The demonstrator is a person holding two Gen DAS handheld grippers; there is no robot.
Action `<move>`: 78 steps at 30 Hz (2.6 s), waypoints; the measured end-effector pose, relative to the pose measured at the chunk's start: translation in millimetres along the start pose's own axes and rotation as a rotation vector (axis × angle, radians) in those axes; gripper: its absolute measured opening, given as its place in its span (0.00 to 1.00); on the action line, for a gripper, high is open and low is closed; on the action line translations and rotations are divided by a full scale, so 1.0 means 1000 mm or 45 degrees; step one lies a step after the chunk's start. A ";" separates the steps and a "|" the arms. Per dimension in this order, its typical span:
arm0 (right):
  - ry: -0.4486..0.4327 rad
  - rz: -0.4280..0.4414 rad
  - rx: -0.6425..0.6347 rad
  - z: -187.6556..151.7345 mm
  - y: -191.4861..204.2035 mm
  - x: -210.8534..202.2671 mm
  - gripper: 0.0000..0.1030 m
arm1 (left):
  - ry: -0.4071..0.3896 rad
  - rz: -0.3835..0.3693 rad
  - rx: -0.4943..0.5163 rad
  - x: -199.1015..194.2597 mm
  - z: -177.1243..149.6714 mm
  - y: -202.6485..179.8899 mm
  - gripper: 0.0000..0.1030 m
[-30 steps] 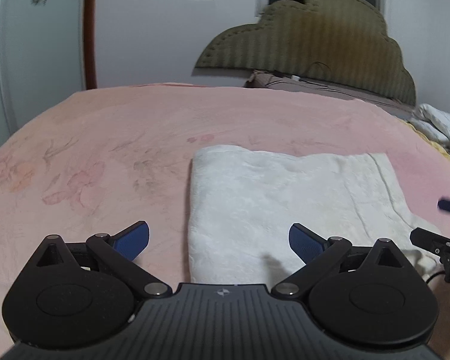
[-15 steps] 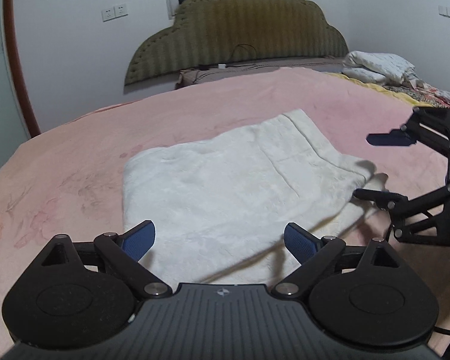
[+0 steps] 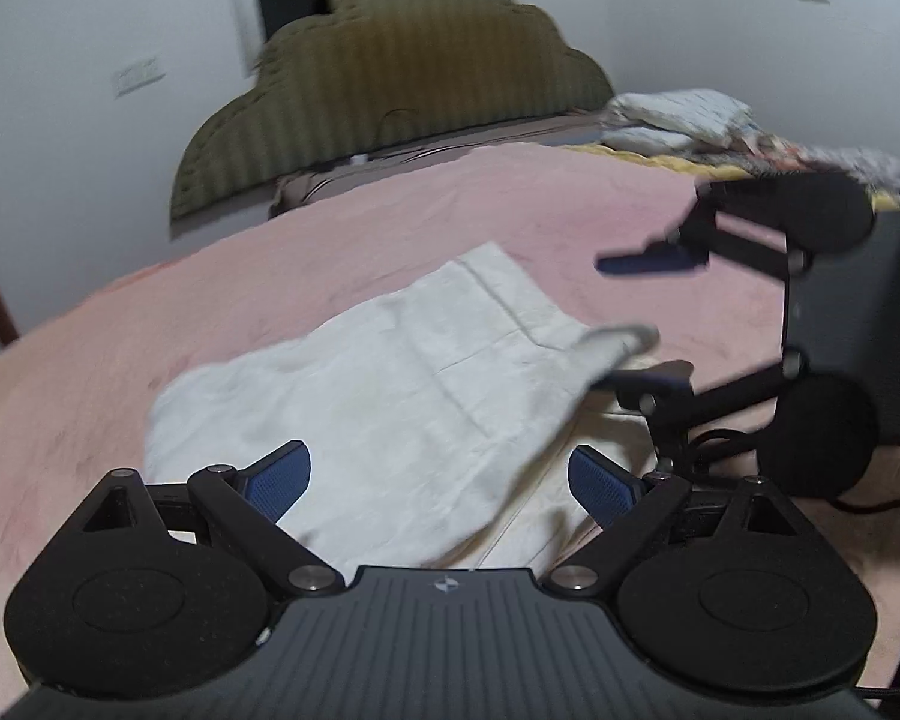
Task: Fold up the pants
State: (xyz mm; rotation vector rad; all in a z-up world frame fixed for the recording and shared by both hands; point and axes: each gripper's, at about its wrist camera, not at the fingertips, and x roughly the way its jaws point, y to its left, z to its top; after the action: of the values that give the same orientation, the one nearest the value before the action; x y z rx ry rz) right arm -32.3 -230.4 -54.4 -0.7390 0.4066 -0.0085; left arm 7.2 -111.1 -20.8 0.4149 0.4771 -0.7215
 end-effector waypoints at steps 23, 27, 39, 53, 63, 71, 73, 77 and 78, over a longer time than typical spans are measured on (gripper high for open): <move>0.055 0.190 -0.033 -0.005 -0.005 -0.008 0.14 | 0.043 -0.098 0.031 0.042 -0.002 -0.021 0.09; 0.099 0.242 -0.089 -0.007 -0.005 -0.004 0.14 | 0.024 -0.105 0.059 0.045 -0.005 -0.019 0.14; 0.065 0.433 0.720 0.000 -0.089 0.034 0.15 | -0.006 -0.272 0.000 0.025 -0.005 -0.014 0.47; 0.111 0.525 0.733 -0.001 -0.070 0.034 0.27 | 0.139 -0.002 -0.311 0.021 -0.036 0.085 0.61; 0.114 0.520 0.866 -0.019 -0.087 0.028 0.28 | 0.083 0.055 -0.375 0.006 -0.035 0.103 0.72; 0.077 0.525 0.933 0.000 -0.075 0.035 0.37 | 0.115 0.273 -0.526 0.014 -0.020 0.109 0.84; 0.084 0.502 0.939 0.003 -0.071 0.037 0.53 | 0.125 0.297 -0.539 0.016 -0.019 0.110 0.84; 0.086 0.495 0.962 0.001 -0.070 0.039 0.59 | 0.144 0.319 -0.541 0.022 -0.018 0.112 0.85; 0.090 0.494 0.967 0.000 -0.071 0.039 0.59 | 0.149 0.326 -0.543 0.024 -0.018 0.112 0.85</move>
State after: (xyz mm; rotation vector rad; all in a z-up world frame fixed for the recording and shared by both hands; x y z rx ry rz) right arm 13.5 -289.1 -21.9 0.0954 0.5615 0.1682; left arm 97.1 -37.8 -26.7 0.1133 0.6580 -0.3348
